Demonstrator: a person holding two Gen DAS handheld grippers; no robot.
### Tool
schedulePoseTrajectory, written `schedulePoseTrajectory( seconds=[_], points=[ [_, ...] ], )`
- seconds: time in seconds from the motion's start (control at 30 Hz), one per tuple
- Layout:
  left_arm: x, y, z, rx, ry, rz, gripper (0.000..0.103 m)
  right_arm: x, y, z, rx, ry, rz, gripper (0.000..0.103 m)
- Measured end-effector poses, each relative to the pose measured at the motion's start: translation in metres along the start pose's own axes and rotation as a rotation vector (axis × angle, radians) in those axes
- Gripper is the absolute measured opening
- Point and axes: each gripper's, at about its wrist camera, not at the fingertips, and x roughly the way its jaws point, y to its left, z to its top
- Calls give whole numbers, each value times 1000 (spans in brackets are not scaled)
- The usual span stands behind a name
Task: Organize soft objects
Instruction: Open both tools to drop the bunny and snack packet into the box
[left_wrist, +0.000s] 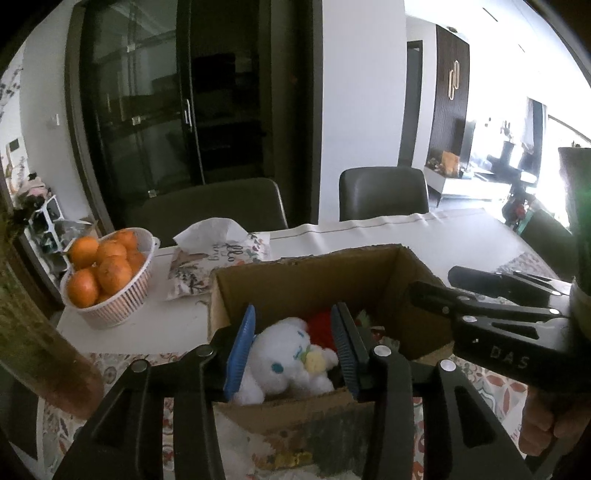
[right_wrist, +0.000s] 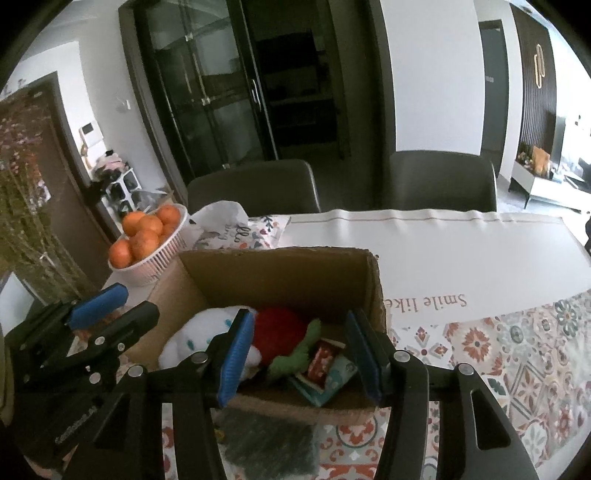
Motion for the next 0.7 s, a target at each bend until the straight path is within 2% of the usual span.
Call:
schedulePoseTrajectory(
  seconds=[0.2,0.7],
  points=[
    [-22,6,-5,-19,-16,25,44,-21,11,-7,-14,-32,8,54],
    [-74,15,-32,10,-63,54,47,-61,35,-36,13,-85,20,54]
  ],
)
